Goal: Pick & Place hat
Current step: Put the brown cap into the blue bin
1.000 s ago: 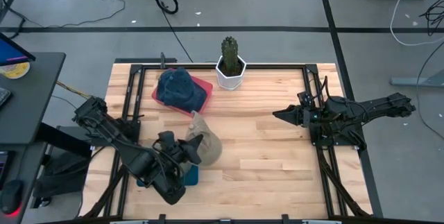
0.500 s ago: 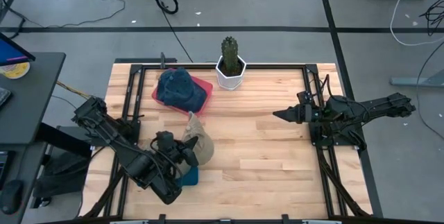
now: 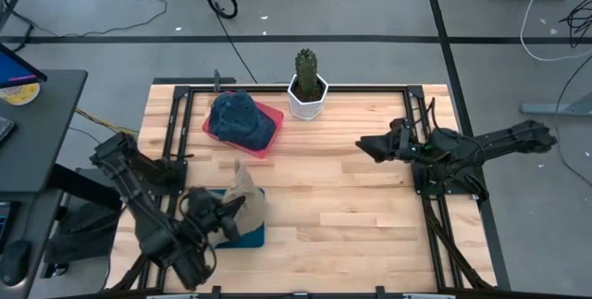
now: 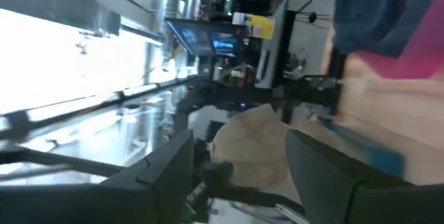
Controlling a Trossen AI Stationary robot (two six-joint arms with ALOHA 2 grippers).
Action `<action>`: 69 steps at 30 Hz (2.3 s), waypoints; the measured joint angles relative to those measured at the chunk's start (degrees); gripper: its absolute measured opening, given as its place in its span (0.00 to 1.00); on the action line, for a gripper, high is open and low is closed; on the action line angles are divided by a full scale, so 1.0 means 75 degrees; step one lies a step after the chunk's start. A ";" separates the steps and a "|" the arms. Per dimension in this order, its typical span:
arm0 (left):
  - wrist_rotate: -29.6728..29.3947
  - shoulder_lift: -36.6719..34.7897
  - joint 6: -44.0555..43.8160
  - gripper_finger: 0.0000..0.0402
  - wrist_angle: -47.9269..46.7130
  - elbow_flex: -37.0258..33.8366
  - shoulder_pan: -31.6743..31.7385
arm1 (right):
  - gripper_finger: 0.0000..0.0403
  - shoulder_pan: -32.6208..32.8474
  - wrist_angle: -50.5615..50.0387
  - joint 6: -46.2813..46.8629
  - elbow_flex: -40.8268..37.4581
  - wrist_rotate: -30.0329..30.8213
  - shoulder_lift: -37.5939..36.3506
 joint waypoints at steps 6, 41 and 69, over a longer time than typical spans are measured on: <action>-0.1200 0.0000 0.0377 0.00 -0.0258 0.0433 -0.0319 | 0.57 0.0059 0.1557 0.0184 0.0000 -0.0001 0.0908; -0.1562 0.0563 1.0442 0.00 0.7162 0.3389 0.2554 | 0.57 0.0663 0.4833 -0.1641 0.0001 -0.0812 0.2827; 0.0786 0.1472 1.3766 0.01 1.2417 0.3381 0.3959 | 0.57 0.0493 0.5863 -0.3504 0.0003 -0.0046 0.2827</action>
